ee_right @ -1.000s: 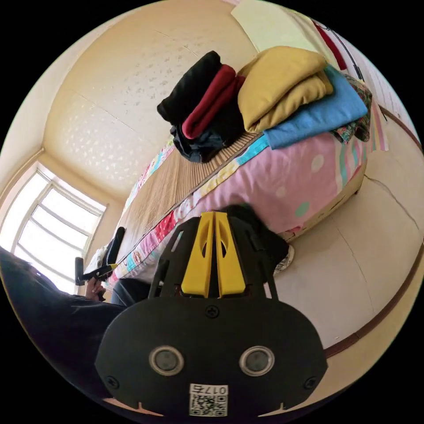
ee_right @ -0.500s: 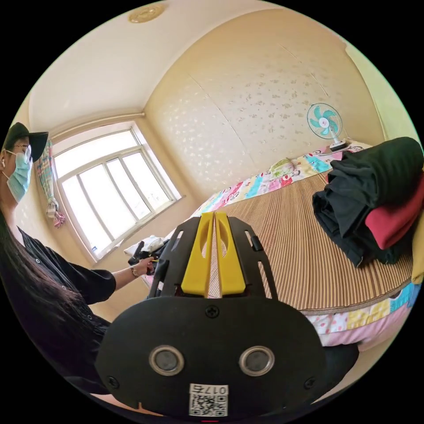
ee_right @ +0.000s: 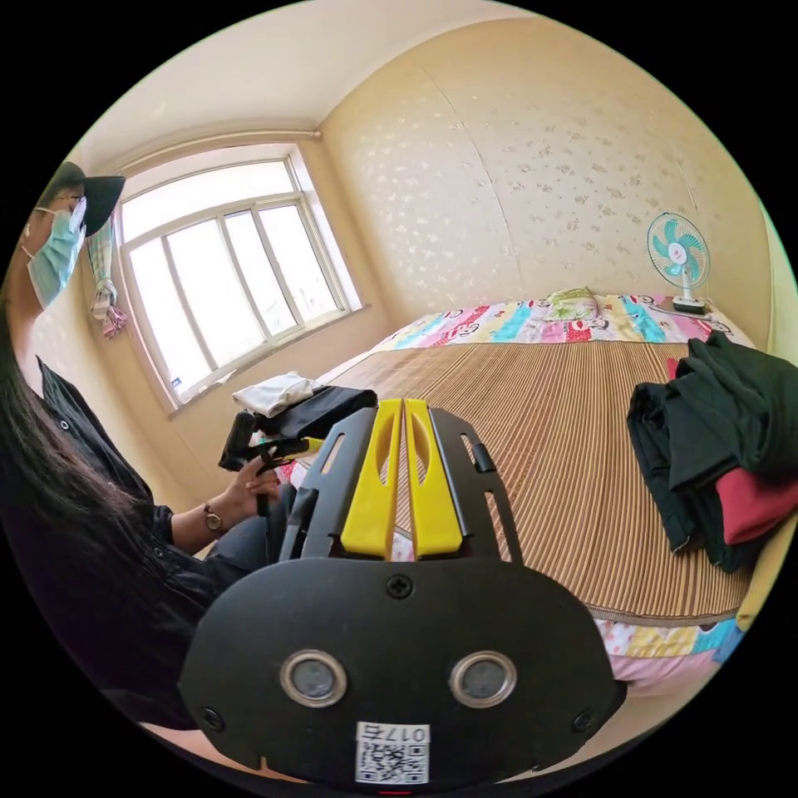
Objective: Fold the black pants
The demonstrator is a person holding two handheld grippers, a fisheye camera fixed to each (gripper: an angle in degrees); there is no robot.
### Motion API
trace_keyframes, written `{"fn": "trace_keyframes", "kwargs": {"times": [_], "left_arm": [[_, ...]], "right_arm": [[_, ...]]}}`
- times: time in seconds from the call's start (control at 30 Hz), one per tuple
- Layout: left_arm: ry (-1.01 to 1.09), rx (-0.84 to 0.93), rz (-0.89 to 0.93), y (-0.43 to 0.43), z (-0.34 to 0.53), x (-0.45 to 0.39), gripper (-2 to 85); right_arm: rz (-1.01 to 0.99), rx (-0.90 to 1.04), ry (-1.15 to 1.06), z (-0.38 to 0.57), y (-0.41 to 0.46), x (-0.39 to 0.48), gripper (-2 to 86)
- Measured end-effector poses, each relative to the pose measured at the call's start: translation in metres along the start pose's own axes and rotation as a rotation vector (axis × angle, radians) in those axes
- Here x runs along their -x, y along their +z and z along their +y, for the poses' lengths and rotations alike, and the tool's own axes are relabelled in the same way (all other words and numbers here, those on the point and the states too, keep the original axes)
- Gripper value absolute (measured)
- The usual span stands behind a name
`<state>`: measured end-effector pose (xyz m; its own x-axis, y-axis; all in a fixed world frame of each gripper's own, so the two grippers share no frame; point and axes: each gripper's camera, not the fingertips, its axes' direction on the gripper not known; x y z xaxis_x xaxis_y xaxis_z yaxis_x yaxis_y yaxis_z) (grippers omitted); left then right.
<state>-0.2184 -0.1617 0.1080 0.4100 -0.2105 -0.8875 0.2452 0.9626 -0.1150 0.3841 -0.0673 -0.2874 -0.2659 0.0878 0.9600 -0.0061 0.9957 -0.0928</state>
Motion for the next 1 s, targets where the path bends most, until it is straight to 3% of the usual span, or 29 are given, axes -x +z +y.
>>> {"fn": "trace_keyframes", "kwargs": {"times": [0.07, 0.13, 0.2, 0.3, 0.4, 0.43, 0.5, 0.63, 0.73, 0.9, 1.0], "left_arm": [[-0.112, -0.216, -0.357, -0.091, -0.025, 0.037, 1.9], [-0.179, -0.315, -0.681, -0.139, -0.04, 0.053, 5.1], [-0.26, -0.376, -0.816, -0.166, -0.055, 0.08, 8.8], [-0.524, -0.237, -0.699, -0.164, -0.088, 0.165, 12.9], [-0.621, -0.389, -0.664, -0.16, -0.085, 0.146, 8.5], [-0.595, -0.403, -0.631, -0.147, -0.085, 0.125, 3.5], [-0.463, -0.341, -0.56, -0.116, -0.087, 0.09, 1.5], [-0.206, -0.007, -0.224, -0.015, -0.067, 0.004, 0.0], [-0.04, 0.208, -0.231, 0.036, -0.017, -0.072, -0.4], [0.152, 0.412, -0.068, 0.032, 0.063, -0.174, -0.2], [0.24, 0.56, 0.041, 0.004, 0.091, -0.215, 0.1]], "right_arm": [[0.0, -0.003, 0.025, 0.022, -0.006, -0.009, 0.5], [-0.002, -0.017, 0.065, 0.047, -0.011, -0.019, 0.4], [-0.04, -0.044, 0.125, 0.079, -0.015, -0.03, 0.4], [-0.129, -0.055, 0.166, 0.105, -0.016, -0.041, 0.5], [-0.197, -0.03, 0.119, 0.121, -0.02, -0.038, 0.6], [-0.205, -0.022, 0.094, 0.125, -0.02, -0.035, 0.6], [-0.2, 0.027, -0.018, 0.141, -0.015, -0.017, 0.9], [-0.209, 0.098, -0.14, 0.167, 0.017, 0.005, 2.2], [-0.205, 0.184, -0.171, 0.177, 0.071, 0.017, 7.1], [-0.318, 0.471, -0.18, 0.167, 0.218, 0.055, 11.7], [-0.35, 0.537, -0.175, 0.161, 0.305, 0.078, 14.5]]}}
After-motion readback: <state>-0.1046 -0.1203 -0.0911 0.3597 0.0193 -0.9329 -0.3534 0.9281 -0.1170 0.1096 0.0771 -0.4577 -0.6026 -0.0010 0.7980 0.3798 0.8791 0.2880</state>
